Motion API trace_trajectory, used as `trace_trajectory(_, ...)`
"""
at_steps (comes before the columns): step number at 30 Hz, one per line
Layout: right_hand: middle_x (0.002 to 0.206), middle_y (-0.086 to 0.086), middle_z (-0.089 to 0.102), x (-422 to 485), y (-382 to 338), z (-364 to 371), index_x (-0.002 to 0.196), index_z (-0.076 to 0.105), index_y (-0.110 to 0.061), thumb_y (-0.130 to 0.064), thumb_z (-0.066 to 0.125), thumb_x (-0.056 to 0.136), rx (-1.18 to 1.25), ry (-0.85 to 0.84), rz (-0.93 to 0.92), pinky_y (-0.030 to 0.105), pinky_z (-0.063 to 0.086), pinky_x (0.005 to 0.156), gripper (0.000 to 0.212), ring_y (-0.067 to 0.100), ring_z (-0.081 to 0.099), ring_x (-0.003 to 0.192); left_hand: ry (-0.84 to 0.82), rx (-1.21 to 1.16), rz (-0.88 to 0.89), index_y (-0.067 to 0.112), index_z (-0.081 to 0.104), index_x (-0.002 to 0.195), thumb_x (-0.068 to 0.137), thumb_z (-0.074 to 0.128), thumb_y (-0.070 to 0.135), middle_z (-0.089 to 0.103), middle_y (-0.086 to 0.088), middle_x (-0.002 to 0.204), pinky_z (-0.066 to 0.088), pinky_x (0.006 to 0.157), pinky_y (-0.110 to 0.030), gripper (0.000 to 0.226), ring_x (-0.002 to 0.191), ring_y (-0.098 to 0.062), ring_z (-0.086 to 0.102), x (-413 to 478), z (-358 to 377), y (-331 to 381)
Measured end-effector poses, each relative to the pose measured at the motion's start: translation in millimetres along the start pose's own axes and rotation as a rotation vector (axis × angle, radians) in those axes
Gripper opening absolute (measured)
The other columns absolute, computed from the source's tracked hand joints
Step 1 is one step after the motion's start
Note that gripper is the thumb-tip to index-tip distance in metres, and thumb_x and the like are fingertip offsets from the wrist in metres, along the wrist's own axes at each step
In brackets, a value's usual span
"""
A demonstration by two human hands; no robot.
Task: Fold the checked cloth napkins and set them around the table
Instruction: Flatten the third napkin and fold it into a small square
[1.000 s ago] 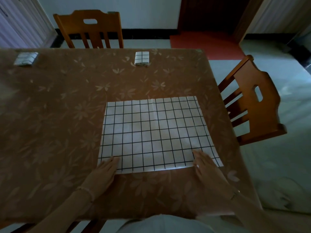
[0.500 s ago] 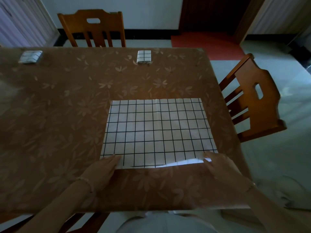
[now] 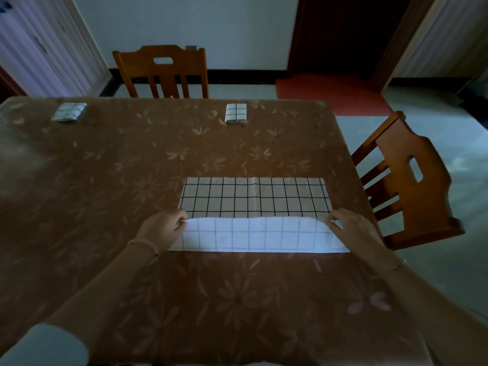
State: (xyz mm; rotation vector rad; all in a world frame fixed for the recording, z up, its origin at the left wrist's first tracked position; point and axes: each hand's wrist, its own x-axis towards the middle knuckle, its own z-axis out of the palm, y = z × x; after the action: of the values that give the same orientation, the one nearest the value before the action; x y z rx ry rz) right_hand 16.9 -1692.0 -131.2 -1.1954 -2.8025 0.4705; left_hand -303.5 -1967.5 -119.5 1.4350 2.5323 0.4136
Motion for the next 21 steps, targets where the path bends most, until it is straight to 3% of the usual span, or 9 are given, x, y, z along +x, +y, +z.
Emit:
trace_trajectory(4, 0.097, 0.005, 0.063, 30, -5, -8, 0.099, 0.066, -0.009, -0.019, 0.054, 0.092, 0.017, 0.047, 0.01, 0.023, 0.036, 0.07, 0.017, 0.011, 0.05, 0.082, 0.05, 0.013, -0.023, 0.013, 0.06, 0.083, 0.088, 0.057, 0.015, 0.06, 0.001, 0.077, 0.035, 0.058, -0.026, 0.006, 0.071, -0.018, 0.055, 33, -4, -5)
trace_trajectory(12, 0.086, -0.002, 0.062, 104, -2, -11, 0.091, 0.066, -0.014, -0.023, 0.057, 0.091, 0.009, 0.03, 0.045, 0.023, 0.038, 0.063, 0.012, 0.011, 0.053, 0.074, 0.049, 0.056, -0.067, 0.013, 0.067, 0.089, 0.088, 0.057, 0.016, 0.063, -0.001, 0.09, 0.046, 0.069, -0.03, 0.01, 0.083, -0.017, 0.057, 112, 1, -12)
trace_trajectory(17, 0.082, -0.006, 0.06, 142, 3, -6, 0.091, 0.062, -0.02, -0.026, 0.056, 0.091, -0.026, -0.007, 0.073, 0.021, 0.036, 0.056, 0.008, 0.01, 0.053, 0.072, 0.035, 0.063, -0.113, 0.018, 0.069, 0.091, 0.088, 0.056, 0.018, 0.063, 0.0, 0.096, 0.044, 0.076, -0.033, 0.013, 0.092, -0.021, 0.059, 153, 10, -18)
trace_trajectory(21, 0.087, -0.005, 0.061, 168, 10, 5, 0.092, 0.063, -0.02, -0.025, 0.056, 0.09, -0.037, -0.03, 0.056, 0.028, 0.047, 0.064, 0.009, 0.012, 0.054, 0.078, 0.023, 0.099, -0.149, 0.021, 0.066, 0.092, 0.089, 0.054, 0.021, 0.063, 0.003, 0.097, 0.041, 0.081, -0.032, 0.012, 0.095, -0.018, 0.058, 175, 17, -21)
